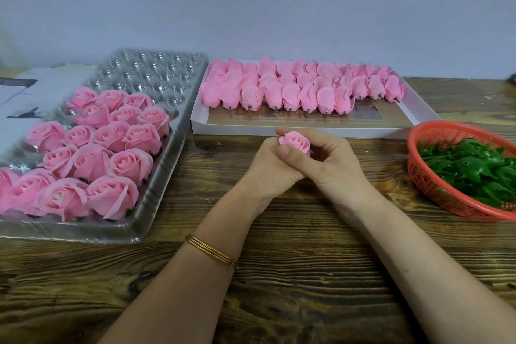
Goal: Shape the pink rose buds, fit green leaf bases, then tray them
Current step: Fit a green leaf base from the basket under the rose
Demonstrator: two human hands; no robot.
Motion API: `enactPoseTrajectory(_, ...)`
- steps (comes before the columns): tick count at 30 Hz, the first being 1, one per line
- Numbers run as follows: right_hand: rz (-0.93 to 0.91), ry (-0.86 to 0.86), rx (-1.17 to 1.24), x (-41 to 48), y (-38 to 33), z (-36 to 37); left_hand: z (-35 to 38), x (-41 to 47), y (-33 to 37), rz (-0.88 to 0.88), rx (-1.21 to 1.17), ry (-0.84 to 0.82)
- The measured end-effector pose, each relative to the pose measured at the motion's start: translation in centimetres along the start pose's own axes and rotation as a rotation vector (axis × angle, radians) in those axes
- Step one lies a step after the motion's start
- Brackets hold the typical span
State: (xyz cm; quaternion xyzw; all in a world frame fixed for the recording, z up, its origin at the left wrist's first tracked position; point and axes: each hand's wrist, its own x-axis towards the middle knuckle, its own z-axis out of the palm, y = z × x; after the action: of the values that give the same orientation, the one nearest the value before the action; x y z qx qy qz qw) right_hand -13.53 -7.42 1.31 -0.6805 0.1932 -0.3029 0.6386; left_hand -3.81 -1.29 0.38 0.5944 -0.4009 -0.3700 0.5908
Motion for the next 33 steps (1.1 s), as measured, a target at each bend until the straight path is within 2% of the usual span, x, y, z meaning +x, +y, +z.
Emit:
enactPoseTrajectory(10, 0.023, -0.080, -0.191, -0.1, -0.4, -0.4, -0.1, 0.2, 0.0, -0.026, -0.011, 0.039)
enactPoseTrajectory(14, 0.071, 0.062, 0.023, 0.4, -0.5, -1.2, -0.1, 0.1, 0.2, -0.027, -0.018, 0.057)
enactPoseTrajectory(17, -0.004, 0.141, 0.098, 0.5, -1.1, -1.4, 0.1, 0.0, 0.6, -0.030, 0.036, 0.048)
enactPoseTrajectory(21, -0.009, 0.044, 0.186, 0.4, -1.6, -1.2, 0.5, -0.1, 0.6, -0.029, 0.068, -0.015)
enactPoseTrajectory(29, 0.037, -0.102, 0.038, 0.2, -1.6, -1.9, 0.8, -0.3, 0.5, -0.032, 0.100, -0.119)
enactPoseTrajectory(33, 0.046, -0.132, 0.023, 0.2, -1.5, -1.9, 0.9, -0.4, 0.6, -0.028, 0.093, -0.112)
